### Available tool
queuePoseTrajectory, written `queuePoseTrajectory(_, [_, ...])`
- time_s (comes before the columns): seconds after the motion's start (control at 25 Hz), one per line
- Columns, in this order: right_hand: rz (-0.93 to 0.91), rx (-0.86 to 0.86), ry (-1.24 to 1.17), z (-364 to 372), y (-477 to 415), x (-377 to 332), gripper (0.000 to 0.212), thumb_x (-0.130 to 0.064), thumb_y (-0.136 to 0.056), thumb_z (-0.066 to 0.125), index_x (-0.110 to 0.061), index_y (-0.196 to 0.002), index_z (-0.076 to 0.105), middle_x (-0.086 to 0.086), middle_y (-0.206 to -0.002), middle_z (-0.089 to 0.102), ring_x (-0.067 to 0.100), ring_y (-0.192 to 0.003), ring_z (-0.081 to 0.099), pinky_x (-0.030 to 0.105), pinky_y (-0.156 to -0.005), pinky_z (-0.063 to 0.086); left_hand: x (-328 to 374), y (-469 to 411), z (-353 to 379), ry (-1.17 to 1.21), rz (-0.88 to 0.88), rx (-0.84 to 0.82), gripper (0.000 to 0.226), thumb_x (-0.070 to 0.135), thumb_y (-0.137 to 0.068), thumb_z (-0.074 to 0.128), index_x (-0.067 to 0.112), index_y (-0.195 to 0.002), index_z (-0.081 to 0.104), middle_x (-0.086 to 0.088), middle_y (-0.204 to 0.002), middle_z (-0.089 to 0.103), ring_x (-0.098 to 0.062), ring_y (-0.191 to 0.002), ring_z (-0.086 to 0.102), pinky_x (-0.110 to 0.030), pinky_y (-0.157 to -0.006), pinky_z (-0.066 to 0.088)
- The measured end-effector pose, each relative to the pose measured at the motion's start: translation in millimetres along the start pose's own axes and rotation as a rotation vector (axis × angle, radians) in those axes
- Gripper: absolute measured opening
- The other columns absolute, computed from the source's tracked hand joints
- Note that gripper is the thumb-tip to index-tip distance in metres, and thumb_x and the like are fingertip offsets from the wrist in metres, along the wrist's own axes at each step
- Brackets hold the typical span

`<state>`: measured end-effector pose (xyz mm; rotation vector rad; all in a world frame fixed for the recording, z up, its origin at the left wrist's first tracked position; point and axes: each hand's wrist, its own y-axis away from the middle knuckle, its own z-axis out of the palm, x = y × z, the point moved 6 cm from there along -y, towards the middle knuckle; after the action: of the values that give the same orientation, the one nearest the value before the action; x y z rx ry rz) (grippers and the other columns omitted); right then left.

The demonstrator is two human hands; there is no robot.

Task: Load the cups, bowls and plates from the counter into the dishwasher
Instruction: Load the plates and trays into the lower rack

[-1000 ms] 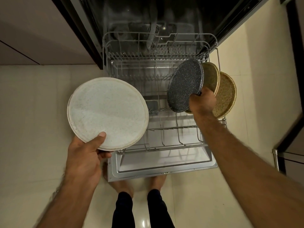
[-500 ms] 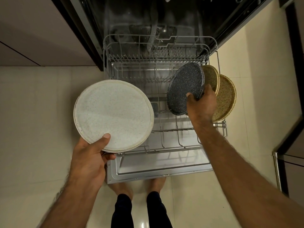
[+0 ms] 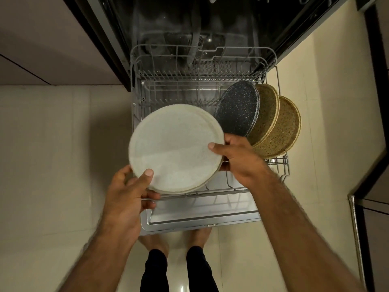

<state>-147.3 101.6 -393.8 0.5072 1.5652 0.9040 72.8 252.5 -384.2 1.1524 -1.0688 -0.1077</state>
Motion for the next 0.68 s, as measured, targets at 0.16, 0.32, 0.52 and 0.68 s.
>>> queuePoseTrajectory(0.16, [-0.256, 0.354, 0.119, -29.1, -2.2, -18.6, 0.025, -0.011, -0.088, 0.069, -0.019, -0.111, 0.067, -0.001, -0.100, 0.073, 0.022, -0.098, 0.070, 0.046, -0.072, 0.064, -4.9, -1.7, -4.4, 0.015, -0.026, 0.012, 0.052, 0.026, -0.095, 0.070, 0.022, -0.141, 0.049, -0.012, -0.112, 0.071, -0.026, -0.068, 0.066, -0.033, -0.051, 0.050])
queuePoseTrajectory(0.32, [-0.395, 0.610, 0.438, -38.3, -4.6, -34.9, 0.033, -0.016, -0.086, 0.065, -0.015, -0.119, 0.064, -0.003, -0.100, 0.073, 0.018, -0.094, 0.071, 0.041, -0.076, 0.064, -9.3, -2.3, -8.7, 0.014, -0.031, 0.007, 0.048, 0.024, -0.096, 0.069, 0.021, -0.141, 0.051, -0.011, -0.102, 0.073, -0.026, -0.067, 0.067, -0.034, -0.053, 0.051])
queuePoseTrajectory(0.52, [-0.450, 0.652, 0.632, -23.9, -28.5, -36.1, 0.045, -0.013, -0.088, 0.063, -0.014, -0.133, 0.059, 0.008, -0.118, 0.071, 0.027, -0.105, 0.070, 0.043, -0.082, 0.062, -14.0, -2.4, -12.6, 0.011, -0.047, 0.008, 0.040, 0.023, -0.096, 0.068, 0.022, -0.134, 0.055, -0.014, -0.103, 0.074, -0.026, -0.066, 0.067, -0.034, -0.053, 0.051])
queuePoseTrajectory(0.68, [-0.409, 0.631, 0.681, -15.8, -45.1, -25.9, 0.048, -0.012, -0.090, 0.066, -0.012, -0.137, 0.056, 0.011, -0.125, 0.068, 0.032, -0.112, 0.068, 0.048, -0.086, 0.060, -14.7, -1.1, -14.3, 0.002, -0.046, 0.009, 0.039, 0.023, -0.096, 0.068, 0.021, -0.133, 0.056, -0.014, -0.103, 0.074, -0.025, -0.065, 0.067, -0.034, -0.055, 0.051])
